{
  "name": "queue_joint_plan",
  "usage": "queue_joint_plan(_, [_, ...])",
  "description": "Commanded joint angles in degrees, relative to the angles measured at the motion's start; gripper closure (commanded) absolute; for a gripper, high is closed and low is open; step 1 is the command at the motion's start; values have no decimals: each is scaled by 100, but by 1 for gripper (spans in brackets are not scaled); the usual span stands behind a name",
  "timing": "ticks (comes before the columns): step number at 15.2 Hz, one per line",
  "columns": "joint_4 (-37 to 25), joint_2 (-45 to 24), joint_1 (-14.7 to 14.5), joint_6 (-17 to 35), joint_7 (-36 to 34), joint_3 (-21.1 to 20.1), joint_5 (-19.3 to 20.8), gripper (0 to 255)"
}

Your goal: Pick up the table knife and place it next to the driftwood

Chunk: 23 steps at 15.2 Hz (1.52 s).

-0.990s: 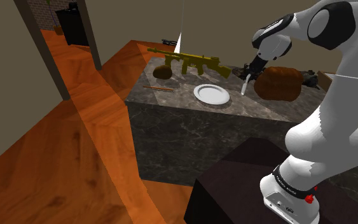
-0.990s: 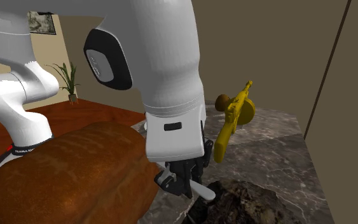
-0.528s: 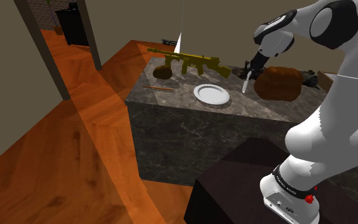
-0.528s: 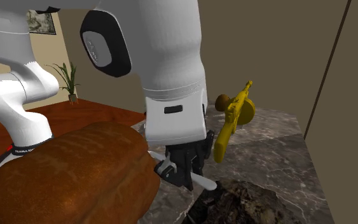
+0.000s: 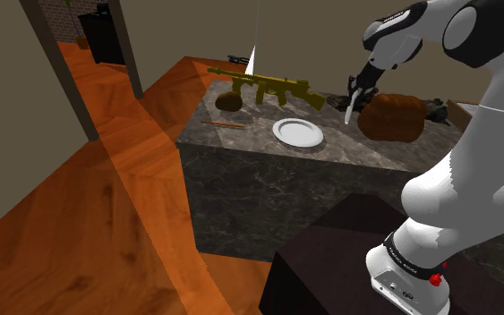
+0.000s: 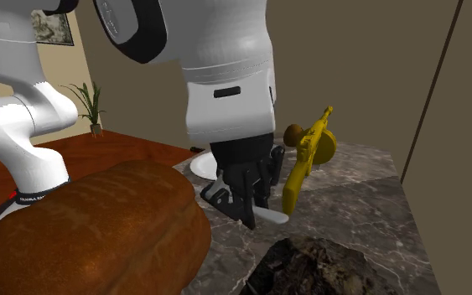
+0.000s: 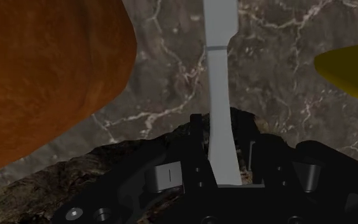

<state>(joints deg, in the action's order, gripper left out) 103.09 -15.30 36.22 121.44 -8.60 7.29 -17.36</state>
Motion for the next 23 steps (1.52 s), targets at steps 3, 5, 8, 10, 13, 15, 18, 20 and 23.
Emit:
queue_joint_plan(3, [-155, 110, -4, -257, -83, 14, 57, 255])
queue_joint_plan(5, [-250, 154, -4, -391, -122, 20, 82, 255])
queue_joint_plan(8, [-403, 211, -2, -594, -178, 29, 117, 255])
queue_joint_plan(10, [-512, 243, 0, -732, -215, 34, 138, 255])
queue_joint_plan(13, [-687, 283, 4, -941, -268, 41, 166, 255])
queue_joint_plan(15, [-812, 304, 7, -1083, -303, 45, 183, 255])
queue_joint_plan(18, [-1011, 326, 12, -1298, -354, 51, 205, 255])
queue_joint_plan(20, [-924, 431, 76, -1341, -251, 96, 206, 255])
queue_joint_plan(23, [-576, 705, 266, -1346, 96, 237, 205, 255])
